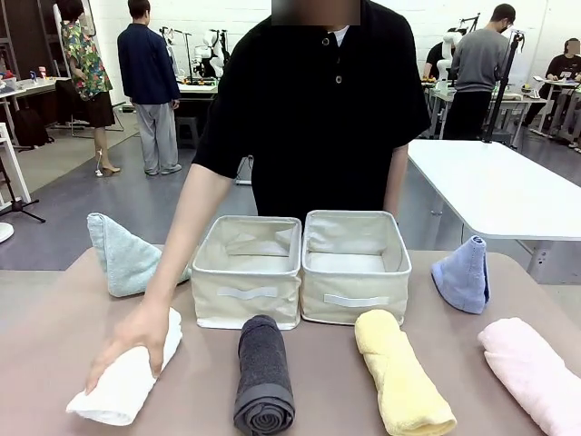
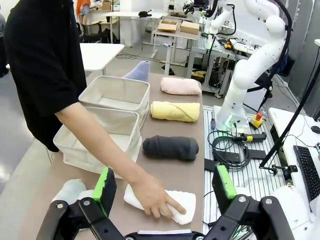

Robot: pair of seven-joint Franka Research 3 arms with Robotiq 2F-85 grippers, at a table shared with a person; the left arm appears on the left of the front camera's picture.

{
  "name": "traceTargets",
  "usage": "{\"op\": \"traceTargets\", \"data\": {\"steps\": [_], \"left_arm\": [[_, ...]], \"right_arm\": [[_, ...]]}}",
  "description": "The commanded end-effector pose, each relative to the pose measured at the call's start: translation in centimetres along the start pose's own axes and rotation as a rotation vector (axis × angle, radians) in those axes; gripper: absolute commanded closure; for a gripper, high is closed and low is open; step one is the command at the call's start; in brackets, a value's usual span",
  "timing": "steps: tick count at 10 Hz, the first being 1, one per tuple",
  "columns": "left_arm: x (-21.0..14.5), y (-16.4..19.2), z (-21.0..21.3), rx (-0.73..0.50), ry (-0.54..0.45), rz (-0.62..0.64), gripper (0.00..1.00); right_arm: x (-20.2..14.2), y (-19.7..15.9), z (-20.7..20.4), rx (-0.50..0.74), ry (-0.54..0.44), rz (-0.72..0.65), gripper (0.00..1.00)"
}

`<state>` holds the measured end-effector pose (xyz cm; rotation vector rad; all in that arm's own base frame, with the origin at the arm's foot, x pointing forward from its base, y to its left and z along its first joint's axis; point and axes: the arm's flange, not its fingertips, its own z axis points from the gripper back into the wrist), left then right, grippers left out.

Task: Sort the towels based on their folding style.
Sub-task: Pick up one triangle-folded towel and place it in the left Fabric basket.

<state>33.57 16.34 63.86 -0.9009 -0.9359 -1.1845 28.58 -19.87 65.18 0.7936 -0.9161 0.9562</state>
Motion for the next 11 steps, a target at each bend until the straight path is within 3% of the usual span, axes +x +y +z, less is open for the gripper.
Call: {"op": "traceTargets", "data": {"steps": [1,11], "left_arm": [[0.12,0.05,0.18,-0.005,0.002,-0.013,0.0],[0.02,0.02,-0.06,-0.001,0.001,0.0,0.0]], "right_arm": [[0.11,-0.04,0.35,0.008,-0.013,0.009,0.0],[0.11,-0.04,0.35,0.008,-0.013,0.009,0.0]]}}
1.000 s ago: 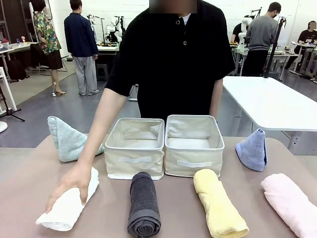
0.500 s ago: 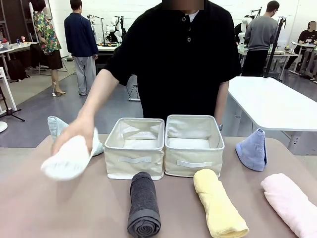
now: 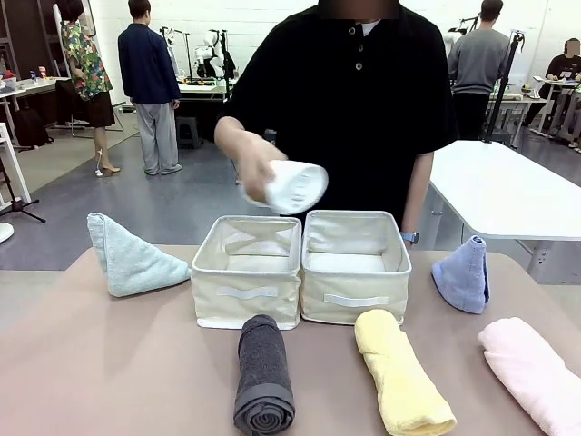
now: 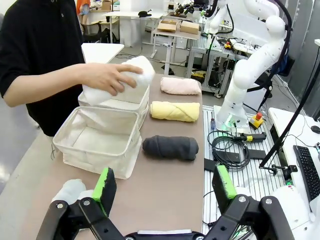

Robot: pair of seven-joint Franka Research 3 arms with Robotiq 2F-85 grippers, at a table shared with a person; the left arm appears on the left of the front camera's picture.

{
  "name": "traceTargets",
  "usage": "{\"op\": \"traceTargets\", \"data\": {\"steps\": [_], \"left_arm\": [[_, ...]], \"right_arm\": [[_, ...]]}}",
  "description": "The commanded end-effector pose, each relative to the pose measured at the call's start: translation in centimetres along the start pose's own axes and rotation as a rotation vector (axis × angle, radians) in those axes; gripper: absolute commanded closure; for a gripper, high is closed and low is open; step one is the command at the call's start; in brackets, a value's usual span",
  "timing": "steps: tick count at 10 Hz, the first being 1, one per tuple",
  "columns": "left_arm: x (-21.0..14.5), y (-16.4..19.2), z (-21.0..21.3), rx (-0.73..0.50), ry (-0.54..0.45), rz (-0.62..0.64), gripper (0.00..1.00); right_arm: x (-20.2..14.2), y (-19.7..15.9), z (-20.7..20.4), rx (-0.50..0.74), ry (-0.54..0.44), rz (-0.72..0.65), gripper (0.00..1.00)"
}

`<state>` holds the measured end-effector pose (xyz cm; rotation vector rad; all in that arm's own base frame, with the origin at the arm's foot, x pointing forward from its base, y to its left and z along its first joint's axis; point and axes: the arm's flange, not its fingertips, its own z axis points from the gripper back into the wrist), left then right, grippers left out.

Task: Sort the towels based on their folding style.
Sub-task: Pick up one triangle-folded towel and place it in the left Fabric basket.

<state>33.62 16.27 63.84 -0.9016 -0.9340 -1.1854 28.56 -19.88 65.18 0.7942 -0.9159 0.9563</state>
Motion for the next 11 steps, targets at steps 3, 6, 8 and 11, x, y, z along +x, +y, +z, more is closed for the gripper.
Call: {"op": "traceTargets", "data": {"steps": [3,6,8,11], "left_arm": [[6.0,6.1,-6.5,0.006,0.464,-0.044,0.0],[5.7,15.1,-12.7,0.317,0.865,0.064,0.0],[3.4,17.8,-16.6,0.407,1.041,0.069,0.0],[0.2,21.3,-18.6,0.368,1.045,0.149,0.0]], "right_arm": [[0.1,-0.1,0.3,0.008,-0.013,0.009,0.0],[0.1,-0.1,0.3,0.008,-0.013,0.009,0.0],[0.1,-0.1,0.3,0.008,-0.013,0.009,0.0],[0.1,-0.1,0.3,0.008,-0.013,0.009,0.0]]}}
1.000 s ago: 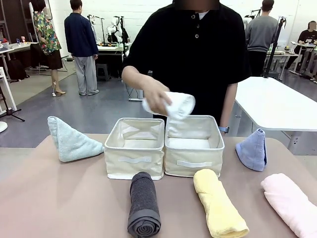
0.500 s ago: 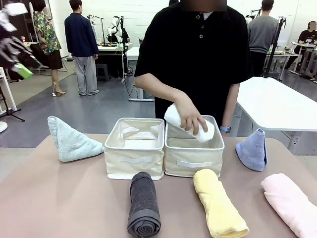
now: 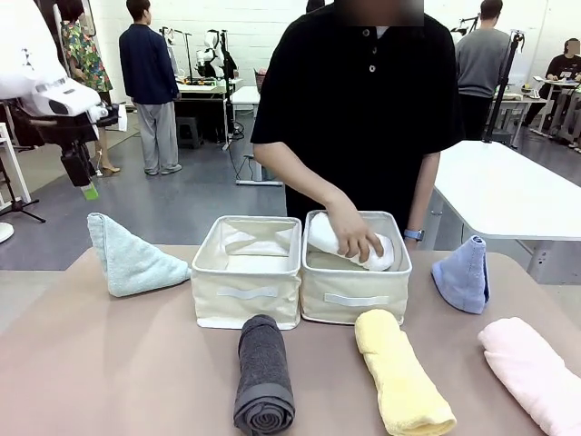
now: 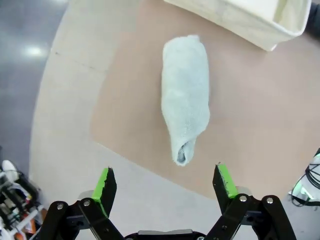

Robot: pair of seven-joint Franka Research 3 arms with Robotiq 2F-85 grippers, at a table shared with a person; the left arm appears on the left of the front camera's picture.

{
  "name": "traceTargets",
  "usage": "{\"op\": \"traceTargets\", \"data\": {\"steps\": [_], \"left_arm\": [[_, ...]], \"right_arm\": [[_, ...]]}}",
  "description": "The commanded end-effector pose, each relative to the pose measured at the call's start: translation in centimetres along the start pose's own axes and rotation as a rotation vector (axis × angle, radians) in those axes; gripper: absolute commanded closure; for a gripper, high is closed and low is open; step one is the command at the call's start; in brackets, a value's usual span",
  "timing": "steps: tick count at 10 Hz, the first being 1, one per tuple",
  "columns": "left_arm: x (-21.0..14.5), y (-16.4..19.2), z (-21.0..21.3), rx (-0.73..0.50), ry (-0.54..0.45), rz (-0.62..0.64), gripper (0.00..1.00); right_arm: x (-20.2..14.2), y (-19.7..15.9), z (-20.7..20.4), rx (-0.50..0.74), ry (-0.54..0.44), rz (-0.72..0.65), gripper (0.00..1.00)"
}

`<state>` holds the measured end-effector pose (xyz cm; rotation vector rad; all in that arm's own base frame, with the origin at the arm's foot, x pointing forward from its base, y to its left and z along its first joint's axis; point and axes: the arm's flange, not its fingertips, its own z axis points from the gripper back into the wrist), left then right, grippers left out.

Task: Sort the towels based on their folding style.
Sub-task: Pick up one triangle-folded towel and place it in the left Fabric basket.

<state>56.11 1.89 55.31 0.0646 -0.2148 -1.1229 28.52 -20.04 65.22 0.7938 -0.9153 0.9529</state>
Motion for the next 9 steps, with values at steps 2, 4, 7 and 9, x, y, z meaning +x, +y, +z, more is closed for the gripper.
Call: {"op": "traceTargets", "data": {"steps": [2,4,7,9], "left_arm": [[-1.0,1.0,-0.7,-0.071,-0.034,0.055,0.0],[-0.3,0.3,-1.3,-0.035,0.009,0.018,0.0],[-0.3,0.3,-1.3,-0.035,0.009,0.018,0.0],[-0.5,0.4,-2.7,-0.063,0.011,0.008,0.0]], "right_arm": [[0.1,0.0,0.2,0.01,-0.013,0.012,0.0],[0.1,0.0,0.2,0.01,-0.013,0.012,0.0],[0.1,0.0,0.2,0.01,-0.013,0.012,0.0],[0.1,0.0,0.2,0.01,-0.013,0.012,0.0]]}}
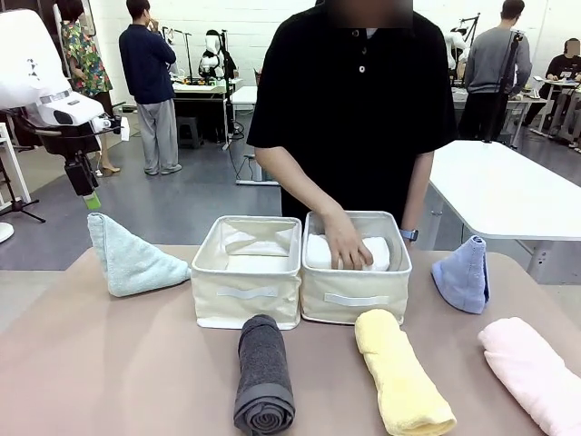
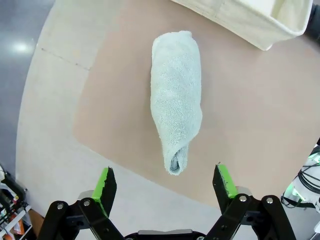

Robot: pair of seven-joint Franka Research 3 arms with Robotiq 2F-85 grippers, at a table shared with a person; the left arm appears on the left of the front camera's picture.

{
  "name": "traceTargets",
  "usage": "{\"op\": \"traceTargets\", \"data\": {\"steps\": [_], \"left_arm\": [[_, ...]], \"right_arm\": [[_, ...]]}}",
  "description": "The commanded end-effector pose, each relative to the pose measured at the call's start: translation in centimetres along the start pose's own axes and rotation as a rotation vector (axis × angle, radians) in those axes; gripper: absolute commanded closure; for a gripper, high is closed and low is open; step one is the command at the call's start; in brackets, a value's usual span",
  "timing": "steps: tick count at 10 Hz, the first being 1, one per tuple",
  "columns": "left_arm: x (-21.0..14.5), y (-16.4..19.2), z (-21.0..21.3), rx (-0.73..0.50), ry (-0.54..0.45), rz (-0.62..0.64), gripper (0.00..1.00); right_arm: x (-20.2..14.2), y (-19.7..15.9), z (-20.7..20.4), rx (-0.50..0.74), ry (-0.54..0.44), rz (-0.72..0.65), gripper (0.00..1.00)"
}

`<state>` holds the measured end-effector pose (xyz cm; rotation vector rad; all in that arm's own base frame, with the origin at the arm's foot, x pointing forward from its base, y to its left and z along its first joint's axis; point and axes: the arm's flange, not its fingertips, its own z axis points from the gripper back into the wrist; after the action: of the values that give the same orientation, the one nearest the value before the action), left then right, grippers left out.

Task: Sort the towels based on their folding style.
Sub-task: Pick up one triangle-folded towel and place it in the left Fabric basket.

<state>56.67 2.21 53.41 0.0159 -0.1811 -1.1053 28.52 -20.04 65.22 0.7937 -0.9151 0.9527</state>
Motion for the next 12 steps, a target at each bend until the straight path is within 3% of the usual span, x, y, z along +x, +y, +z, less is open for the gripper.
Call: {"op": "traceTargets", "data": {"steps": [1,6,10,11,12], "left_arm": [[0.2,0.9,-1.8,0.017,0.039,0.01,0.0],[2.0,4.7,-7.5,-0.065,0.138,0.051,0.0],[2.1,4.7,-8.8,-0.114,0.177,0.077,0.0],[2.1,4.8,-8.8,-0.11,0.19,0.071,0.13],[2.1,4.7,-8.7,-0.114,0.191,0.071,0.56]], "right_arm": [[0.1,0.0,0.2,0.01,-0.013,0.012,0.0],[0.1,0.0,0.2,0.01,-0.013,0.012,0.0],[0.1,0.0,0.2,0.01,-0.013,0.012,0.0],[0.1,0.0,0.2,0.01,-0.013,0.012,0.0],[0.1,0.0,0.2,0.01,-0.013,0.012,0.0]]}}
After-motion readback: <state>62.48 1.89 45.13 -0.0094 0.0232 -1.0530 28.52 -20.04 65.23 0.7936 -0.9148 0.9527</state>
